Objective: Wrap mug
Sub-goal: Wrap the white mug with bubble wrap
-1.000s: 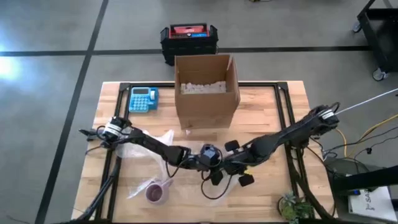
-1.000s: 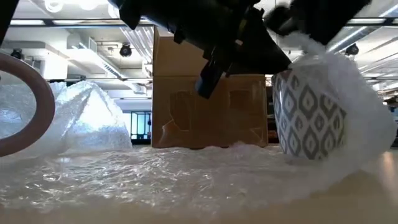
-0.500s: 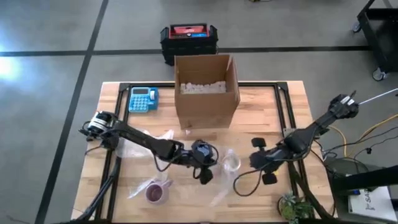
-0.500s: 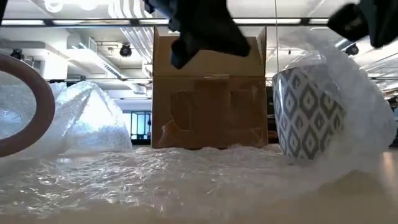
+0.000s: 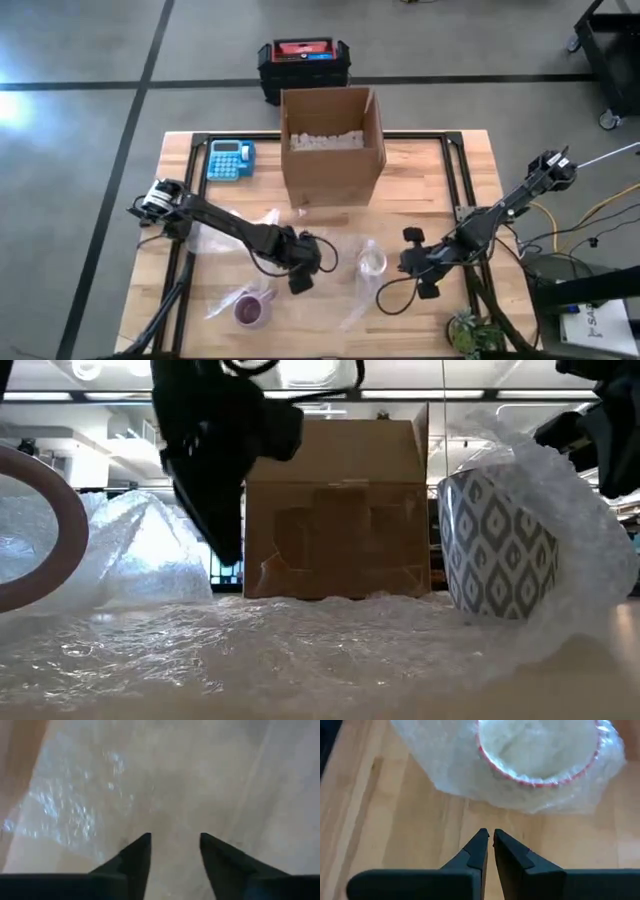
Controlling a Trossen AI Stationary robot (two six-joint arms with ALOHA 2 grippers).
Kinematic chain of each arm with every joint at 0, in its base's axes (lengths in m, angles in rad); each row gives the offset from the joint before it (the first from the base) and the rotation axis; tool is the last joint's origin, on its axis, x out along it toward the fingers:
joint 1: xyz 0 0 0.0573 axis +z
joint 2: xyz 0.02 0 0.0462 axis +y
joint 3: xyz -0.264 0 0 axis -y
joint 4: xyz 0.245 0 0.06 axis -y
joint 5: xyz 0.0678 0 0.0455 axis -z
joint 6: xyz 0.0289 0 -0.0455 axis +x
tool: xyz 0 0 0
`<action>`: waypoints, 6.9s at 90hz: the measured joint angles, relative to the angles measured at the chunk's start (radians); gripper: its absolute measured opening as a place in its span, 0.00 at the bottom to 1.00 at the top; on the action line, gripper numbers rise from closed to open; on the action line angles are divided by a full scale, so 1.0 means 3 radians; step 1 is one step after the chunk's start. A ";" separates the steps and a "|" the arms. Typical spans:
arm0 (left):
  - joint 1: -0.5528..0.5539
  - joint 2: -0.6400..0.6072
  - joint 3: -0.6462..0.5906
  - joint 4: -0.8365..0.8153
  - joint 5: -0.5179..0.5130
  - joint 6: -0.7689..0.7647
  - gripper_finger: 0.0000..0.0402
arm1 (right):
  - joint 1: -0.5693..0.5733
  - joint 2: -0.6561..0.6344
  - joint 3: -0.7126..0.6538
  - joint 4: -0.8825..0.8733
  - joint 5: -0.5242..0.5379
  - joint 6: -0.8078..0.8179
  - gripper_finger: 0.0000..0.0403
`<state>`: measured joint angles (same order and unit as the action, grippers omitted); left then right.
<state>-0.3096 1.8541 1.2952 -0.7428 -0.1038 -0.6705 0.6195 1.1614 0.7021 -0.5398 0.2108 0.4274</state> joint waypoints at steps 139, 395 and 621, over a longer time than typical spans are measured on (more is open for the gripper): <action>-0.0022 -0.0088 -0.0001 0.2630 -0.0473 0.0492 0.00 | 0.0007 0.0030 -0.0014 0.0478 0.0354 0.0091 0.05; 0.0066 0.0412 0.0004 0.3637 -0.0721 0.0694 0.00 | -0.0490 0.1157 0.0798 0.0161 0.0253 -0.0881 0.05; 0.0197 0.0787 0.0060 0.3861 -0.0672 0.0293 0.00 | 0.0185 0.0936 0.0870 0.0660 -0.0099 -0.0716 0.05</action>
<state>-0.2504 2.0903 1.3132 0.4155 -0.3054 -0.5827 0.6751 1.4422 0.9630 -0.3417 0.1810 0.2125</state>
